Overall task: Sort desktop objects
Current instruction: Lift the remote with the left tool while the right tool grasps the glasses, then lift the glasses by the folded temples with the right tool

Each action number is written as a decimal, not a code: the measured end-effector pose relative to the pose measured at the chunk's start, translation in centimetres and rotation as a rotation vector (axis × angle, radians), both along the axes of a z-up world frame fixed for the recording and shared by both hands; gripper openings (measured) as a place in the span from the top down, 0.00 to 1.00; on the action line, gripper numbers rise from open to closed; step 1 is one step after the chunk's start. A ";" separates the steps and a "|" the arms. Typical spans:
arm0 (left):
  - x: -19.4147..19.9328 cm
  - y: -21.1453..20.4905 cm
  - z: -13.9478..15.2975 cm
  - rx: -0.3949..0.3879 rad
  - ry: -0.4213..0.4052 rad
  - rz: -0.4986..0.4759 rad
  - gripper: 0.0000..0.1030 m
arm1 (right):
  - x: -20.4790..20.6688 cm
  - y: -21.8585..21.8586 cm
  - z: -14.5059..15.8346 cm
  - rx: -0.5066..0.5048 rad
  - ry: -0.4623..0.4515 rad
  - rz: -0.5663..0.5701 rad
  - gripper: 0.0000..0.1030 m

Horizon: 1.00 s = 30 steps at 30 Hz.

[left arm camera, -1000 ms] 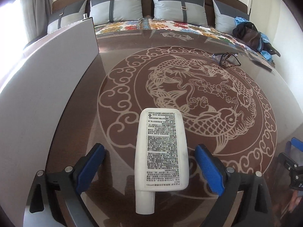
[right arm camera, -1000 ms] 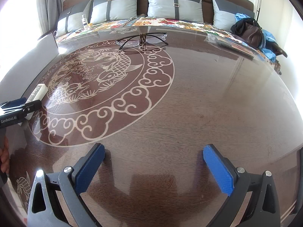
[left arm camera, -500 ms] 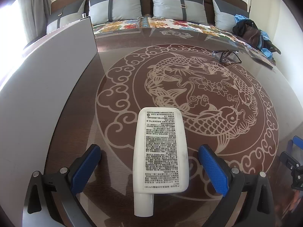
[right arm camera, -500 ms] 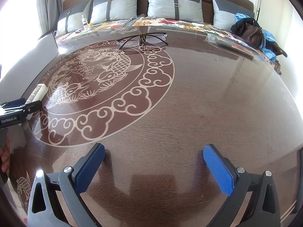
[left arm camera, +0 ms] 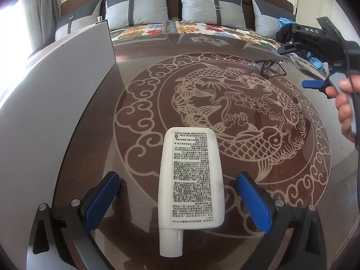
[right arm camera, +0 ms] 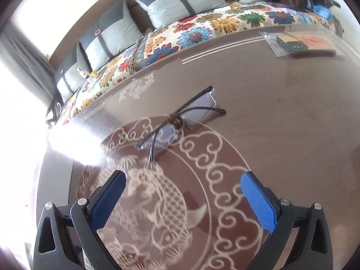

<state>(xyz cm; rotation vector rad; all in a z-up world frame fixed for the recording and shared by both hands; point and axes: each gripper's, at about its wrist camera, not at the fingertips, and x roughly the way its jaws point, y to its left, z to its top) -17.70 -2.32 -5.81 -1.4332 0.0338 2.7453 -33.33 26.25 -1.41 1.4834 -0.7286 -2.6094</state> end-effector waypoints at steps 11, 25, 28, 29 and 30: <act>0.1 0.0 0.1 0.000 0.001 0.001 0.00 | -7.4 -5.9 -1.5 0.265 -0.060 0.055 0.53; 0.1 0.1 0.1 -0.002 0.002 0.003 0.00 | 7.9 -5.2 -2.0 0.293 0.052 0.352 0.83; 0.1 0.1 0.1 -0.002 0.002 0.003 0.00 | 13.8 -4.4 -2.2 0.287 0.077 0.383 0.83; 0.1 0.1 0.1 -0.002 0.002 0.003 0.00 | 15.5 -3.9 -2.2 0.286 0.084 0.380 0.83; 0.1 0.1 0.1 -0.002 0.002 0.003 0.00 | 17.1 -3.4 -2.2 0.288 0.092 0.374 0.83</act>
